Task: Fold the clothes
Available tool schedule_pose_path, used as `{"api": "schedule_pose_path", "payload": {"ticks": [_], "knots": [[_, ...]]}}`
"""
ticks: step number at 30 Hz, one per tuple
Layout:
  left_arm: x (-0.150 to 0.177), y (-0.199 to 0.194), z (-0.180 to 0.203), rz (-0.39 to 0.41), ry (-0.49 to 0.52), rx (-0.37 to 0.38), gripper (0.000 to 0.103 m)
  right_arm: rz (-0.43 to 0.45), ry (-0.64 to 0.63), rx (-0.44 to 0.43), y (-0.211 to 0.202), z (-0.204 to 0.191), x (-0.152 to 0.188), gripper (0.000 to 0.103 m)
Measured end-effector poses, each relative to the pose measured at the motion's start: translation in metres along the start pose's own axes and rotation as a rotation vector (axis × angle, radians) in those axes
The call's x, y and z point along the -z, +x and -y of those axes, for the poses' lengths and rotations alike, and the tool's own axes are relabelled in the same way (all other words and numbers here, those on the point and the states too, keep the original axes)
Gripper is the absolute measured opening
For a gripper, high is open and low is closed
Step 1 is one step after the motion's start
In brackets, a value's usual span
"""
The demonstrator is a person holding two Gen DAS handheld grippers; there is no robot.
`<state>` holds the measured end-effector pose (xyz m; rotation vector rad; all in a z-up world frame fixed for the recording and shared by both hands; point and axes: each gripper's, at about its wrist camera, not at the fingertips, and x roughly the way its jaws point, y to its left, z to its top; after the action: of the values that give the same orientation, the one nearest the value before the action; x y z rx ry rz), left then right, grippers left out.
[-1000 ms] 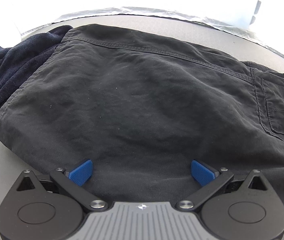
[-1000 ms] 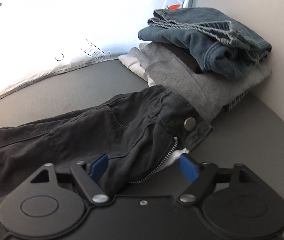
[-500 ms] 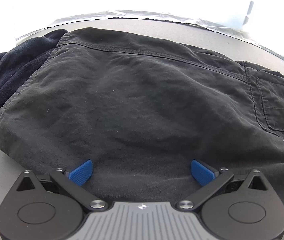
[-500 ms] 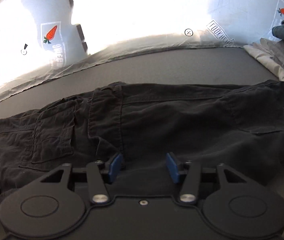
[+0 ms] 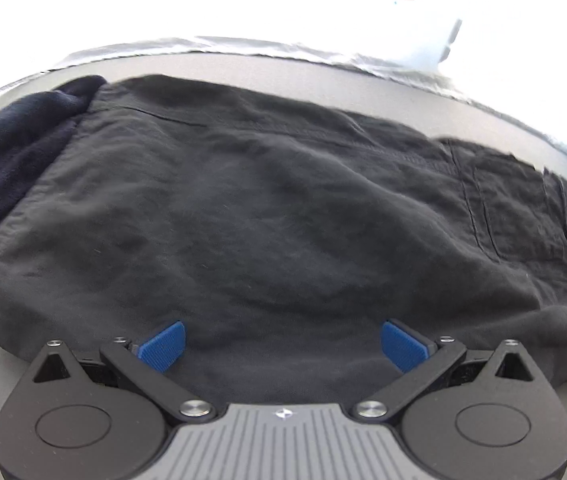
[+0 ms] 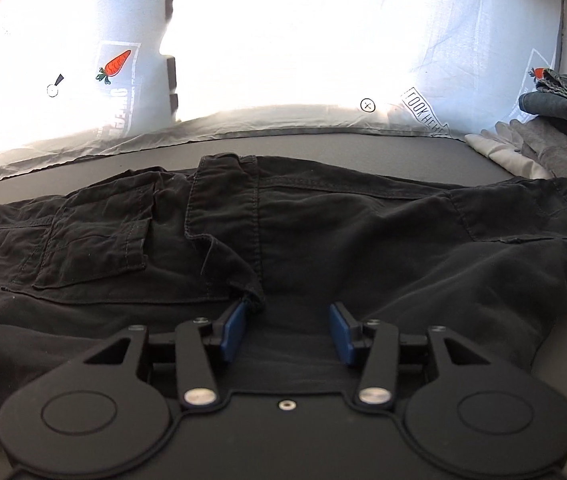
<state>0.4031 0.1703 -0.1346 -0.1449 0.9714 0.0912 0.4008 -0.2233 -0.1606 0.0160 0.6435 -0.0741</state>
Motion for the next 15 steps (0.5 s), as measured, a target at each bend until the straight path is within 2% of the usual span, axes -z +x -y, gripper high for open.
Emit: {"api": "schedule_pose_path", "payload": {"ticks": [4,7,9,12,15], "knots": [[-0.03,-0.021,-0.045,0.116,-0.051,-0.114,0.103,0.006,0.023,0.031,0.001,0.001,0.001,0.059],[-0.048,-0.018,-0.074,0.126,-0.059,-0.205,0.103,0.009,0.034,0.05,0.003,0.001,0.002,0.066],[-0.054,-0.013,-0.092,0.107,-0.074,-0.245,0.103,0.007,0.044,0.069,0.004,0.002,0.003,0.076],[-0.052,-0.002,-0.116,0.049,-0.146,-0.216,0.103,-0.001,0.066,0.083,0.007,0.005,0.002,0.085],[-0.042,0.006,-0.126,0.023,-0.203,-0.195,0.1,-0.006,0.064,0.089,0.009,0.005,0.001,0.09]]}}
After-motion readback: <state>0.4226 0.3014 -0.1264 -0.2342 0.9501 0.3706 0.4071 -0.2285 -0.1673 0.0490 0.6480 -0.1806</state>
